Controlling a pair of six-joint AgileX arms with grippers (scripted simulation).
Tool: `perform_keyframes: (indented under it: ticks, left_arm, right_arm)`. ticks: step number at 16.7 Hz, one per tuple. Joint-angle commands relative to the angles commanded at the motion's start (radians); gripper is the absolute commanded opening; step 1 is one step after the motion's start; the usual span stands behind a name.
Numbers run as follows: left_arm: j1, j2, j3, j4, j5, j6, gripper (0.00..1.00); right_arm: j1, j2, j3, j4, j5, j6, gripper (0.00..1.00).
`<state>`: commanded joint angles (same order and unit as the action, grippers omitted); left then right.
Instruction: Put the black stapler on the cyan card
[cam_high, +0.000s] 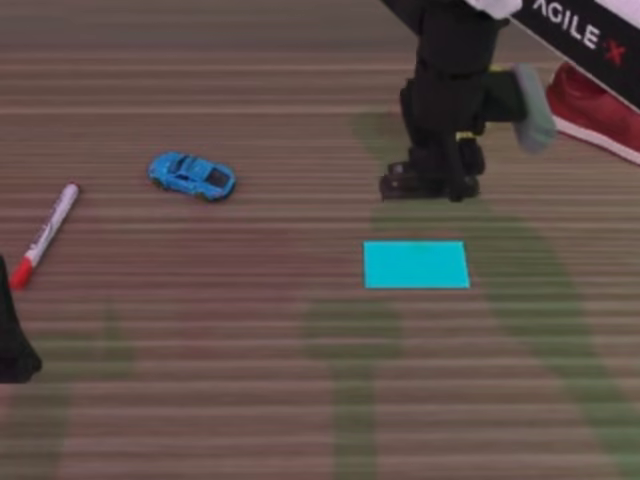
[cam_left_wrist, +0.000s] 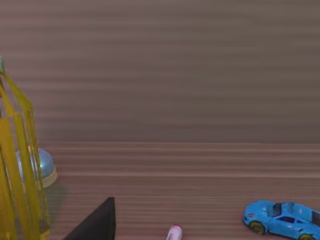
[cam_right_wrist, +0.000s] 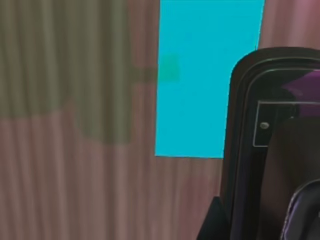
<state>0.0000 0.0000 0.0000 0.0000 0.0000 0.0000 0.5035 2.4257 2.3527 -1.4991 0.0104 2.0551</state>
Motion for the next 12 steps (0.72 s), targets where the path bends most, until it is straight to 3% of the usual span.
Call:
perform_keyframes:
  ticks: [8,12]
  left_arm:
    - [0.000,0.000,0.000,0.000,0.000,0.000,1.00]
    - [0.000,0.000,0.000,0.000,0.000,0.000,1.00]
  right_arm:
    - [-0.004,-0.002,-0.007,0.016,0.000,0.018,0.00]
    - [-0.003,0.003,-0.156,0.170,0.000,0.017,0.00]
